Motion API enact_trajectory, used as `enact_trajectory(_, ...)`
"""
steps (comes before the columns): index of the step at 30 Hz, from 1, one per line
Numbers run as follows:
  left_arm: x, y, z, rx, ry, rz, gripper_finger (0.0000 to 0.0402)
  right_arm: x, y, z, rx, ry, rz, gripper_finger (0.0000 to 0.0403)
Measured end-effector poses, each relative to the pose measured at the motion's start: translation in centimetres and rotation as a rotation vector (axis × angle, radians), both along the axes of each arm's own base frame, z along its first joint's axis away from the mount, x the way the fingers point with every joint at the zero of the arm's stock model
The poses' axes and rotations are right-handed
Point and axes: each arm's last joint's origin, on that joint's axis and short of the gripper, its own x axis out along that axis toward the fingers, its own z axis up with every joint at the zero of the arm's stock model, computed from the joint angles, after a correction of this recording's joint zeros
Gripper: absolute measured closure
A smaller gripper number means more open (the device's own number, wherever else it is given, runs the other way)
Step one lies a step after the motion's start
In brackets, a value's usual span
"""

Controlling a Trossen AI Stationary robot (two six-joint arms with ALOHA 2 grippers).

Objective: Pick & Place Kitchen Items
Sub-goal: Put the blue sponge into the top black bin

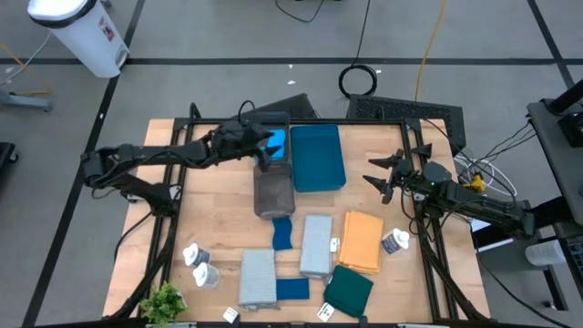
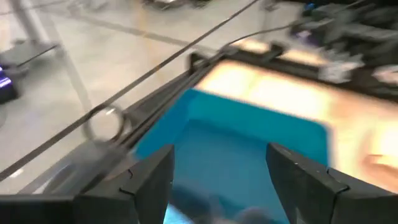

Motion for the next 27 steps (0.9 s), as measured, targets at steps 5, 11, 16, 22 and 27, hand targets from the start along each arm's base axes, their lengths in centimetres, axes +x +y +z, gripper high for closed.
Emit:
enact_trajectory(5,-0.3,-3.0,2.0,0.005,-0.081,-0.163,0.0148,0.0,0.0,0.0,0.000,0.000,0.000,0.0140)
enact_trajectory(11,-0.9,-6.0,3.6,0.026,-0.127,-0.336,0.0148,0.0,0.0,0.0,0.000,0.000,0.000,0.0140)
enact_trajectory(16,-4.0,-6.4,5.0,0.013,-0.072,-0.314,0.0151,0.0,0.0,0.0,0.000,0.000,0.000,0.0140)
enact_trajectory(22,-9.7,-6.6,6.0,0.007,-0.079,-0.242,0.0160,0.0,0.0,0.0,0.000,0.000,0.000,0.0140)
enact_trajectory(27,-13.6,-7.5,5.6,0.010,-0.159,-0.232,0.0157,0.0,0.0,0.0,0.000,0.000,0.000,0.0140)
